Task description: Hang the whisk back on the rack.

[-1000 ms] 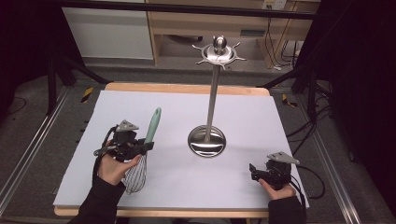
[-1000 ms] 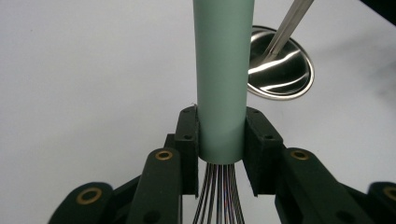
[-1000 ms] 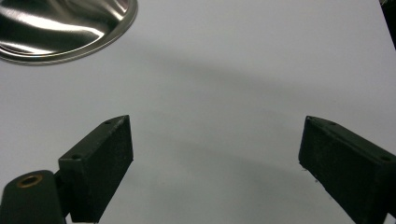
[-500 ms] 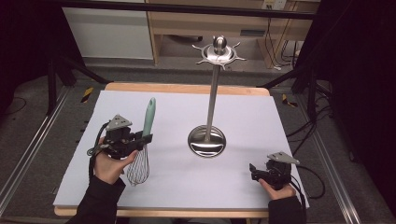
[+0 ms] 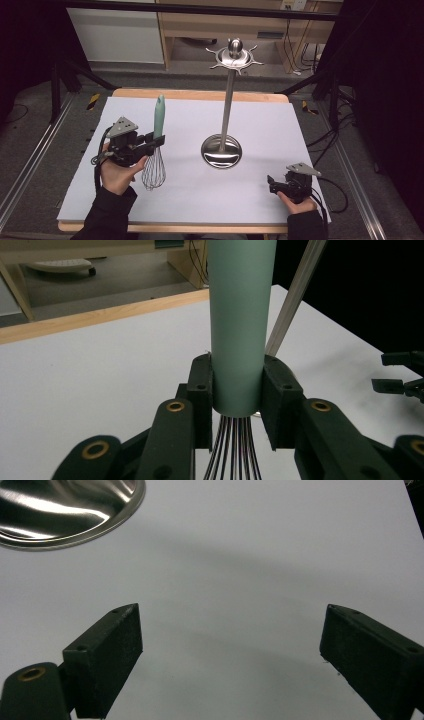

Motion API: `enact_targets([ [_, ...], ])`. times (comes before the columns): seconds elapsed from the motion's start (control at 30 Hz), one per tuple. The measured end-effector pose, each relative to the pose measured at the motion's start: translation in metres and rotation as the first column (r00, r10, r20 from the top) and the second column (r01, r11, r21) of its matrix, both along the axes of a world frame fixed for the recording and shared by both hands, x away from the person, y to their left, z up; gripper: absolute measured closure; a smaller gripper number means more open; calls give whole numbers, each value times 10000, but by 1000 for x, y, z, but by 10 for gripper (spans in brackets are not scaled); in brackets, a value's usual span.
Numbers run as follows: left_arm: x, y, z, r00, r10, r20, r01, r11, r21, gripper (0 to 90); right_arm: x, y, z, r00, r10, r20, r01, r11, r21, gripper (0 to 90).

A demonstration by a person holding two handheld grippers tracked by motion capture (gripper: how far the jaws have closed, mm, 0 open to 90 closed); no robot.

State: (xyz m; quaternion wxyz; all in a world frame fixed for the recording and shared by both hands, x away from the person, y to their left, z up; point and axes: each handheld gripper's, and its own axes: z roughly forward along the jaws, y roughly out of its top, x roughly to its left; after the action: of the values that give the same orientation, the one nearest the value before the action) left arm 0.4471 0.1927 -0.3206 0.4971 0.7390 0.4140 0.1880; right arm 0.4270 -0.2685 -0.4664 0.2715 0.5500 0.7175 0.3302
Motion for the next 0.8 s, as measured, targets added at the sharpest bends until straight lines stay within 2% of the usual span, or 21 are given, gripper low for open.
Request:
enact_targets([
  [0.43,-2,-17,22,9950,-317,947,360,9984,-439,690,-1,-1,1,10000,-48,83,48,10000,47,104],
  [0.8,2,-33,37,9892,-635,1319,725,9953,-648,689,0,0,0,9999,20,110,-21,10000,42,105],
])
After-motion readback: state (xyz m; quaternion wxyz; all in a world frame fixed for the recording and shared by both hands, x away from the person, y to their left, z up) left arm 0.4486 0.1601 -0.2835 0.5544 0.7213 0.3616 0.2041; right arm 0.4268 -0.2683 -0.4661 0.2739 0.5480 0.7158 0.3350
